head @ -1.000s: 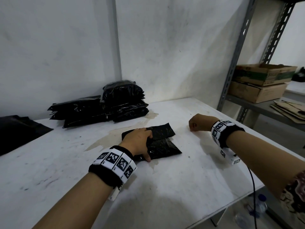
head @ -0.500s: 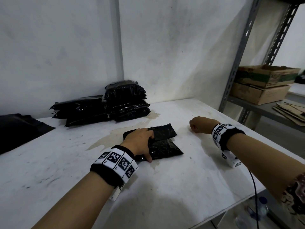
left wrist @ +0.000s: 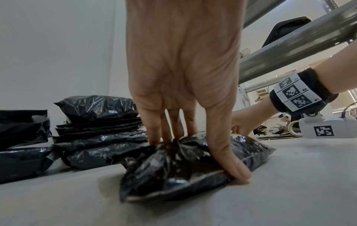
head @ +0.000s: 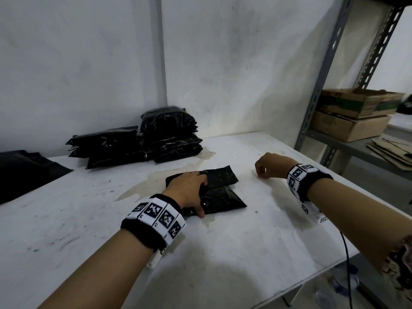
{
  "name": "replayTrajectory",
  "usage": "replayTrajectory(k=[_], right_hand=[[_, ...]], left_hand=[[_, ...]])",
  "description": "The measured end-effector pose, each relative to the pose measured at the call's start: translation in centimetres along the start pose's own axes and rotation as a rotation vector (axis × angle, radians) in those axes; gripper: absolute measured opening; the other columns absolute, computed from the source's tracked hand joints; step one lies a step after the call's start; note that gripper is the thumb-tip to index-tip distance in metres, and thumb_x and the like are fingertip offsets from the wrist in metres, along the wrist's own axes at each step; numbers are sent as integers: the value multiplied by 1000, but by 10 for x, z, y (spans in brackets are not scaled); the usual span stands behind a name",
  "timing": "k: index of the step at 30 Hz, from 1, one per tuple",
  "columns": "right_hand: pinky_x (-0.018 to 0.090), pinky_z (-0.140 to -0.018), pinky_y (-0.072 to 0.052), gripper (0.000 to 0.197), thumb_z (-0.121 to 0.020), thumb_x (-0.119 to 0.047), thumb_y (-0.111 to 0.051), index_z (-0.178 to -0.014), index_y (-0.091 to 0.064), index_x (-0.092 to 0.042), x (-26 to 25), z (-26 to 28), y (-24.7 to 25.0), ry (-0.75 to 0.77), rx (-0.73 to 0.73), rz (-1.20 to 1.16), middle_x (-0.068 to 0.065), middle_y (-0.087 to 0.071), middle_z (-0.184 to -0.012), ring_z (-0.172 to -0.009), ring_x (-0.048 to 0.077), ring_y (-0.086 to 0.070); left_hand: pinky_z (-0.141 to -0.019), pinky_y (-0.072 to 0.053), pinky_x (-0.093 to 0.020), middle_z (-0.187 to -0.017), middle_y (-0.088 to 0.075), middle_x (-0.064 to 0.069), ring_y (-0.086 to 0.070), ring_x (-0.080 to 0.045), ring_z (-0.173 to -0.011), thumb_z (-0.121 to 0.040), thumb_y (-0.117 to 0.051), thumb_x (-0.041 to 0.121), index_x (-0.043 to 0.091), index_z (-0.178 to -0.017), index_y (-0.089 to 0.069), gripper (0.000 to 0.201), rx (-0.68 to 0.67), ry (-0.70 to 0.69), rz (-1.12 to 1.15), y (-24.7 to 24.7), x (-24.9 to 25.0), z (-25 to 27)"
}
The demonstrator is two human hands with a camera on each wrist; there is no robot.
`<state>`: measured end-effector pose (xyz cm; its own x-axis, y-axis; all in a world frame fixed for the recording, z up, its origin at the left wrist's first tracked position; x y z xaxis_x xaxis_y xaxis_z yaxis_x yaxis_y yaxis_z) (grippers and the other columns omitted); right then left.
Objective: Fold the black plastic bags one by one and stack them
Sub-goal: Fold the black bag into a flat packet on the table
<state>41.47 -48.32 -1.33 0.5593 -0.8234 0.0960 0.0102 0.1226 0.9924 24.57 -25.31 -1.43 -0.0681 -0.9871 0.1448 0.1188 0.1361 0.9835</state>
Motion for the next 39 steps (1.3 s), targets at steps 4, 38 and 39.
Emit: replayTrajectory(k=[4, 38, 39], right_hand=[[26, -66, -40, 11, -81, -6, -63, -79, -62, -17, -2, -2, -4, -1, -51, 22, 5, -60, -88, -77, 21, -53], [20, -61, -41, 15, -82, -6, -61, -83, -68, -19, 13, -7, -6, 43, -32, -60, -5, -60, -83, -78, 15, -56], [21, -61, -40, 14, -83, -6, -60, -87, -69, -16, 11, -8, -7, 39, -40, -33, -3, -59, -86, -80, 17, -57]], left_hand=[[-87, -42, -32, -128, -48, 3, -45, -18, -116, -59, -88, 38, 22, -129, -46, 82, -2, 2, 9, 0, 0, 0], [-86, -42, -31, -126, -48, 3, -45, -19, -115, -59, -87, 39, 23, -127, -46, 81, 2, 3, -1, -2, -1, -2], [-86, -42, -31, -126, -48, 3, -45, -19, -115, -59, -87, 39, 23, -128, -46, 82, 2, 3, 0, -2, -1, -2]])
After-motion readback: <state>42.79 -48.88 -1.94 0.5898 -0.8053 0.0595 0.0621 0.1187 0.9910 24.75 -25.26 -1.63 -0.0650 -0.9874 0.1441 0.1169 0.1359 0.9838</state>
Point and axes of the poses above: each hand's wrist, its own z-axis away from the middle knuckle, its own y-axis out of the back of the hand, x = y × z, the point moved 2 cm from there along -z, towards the middle knuckle
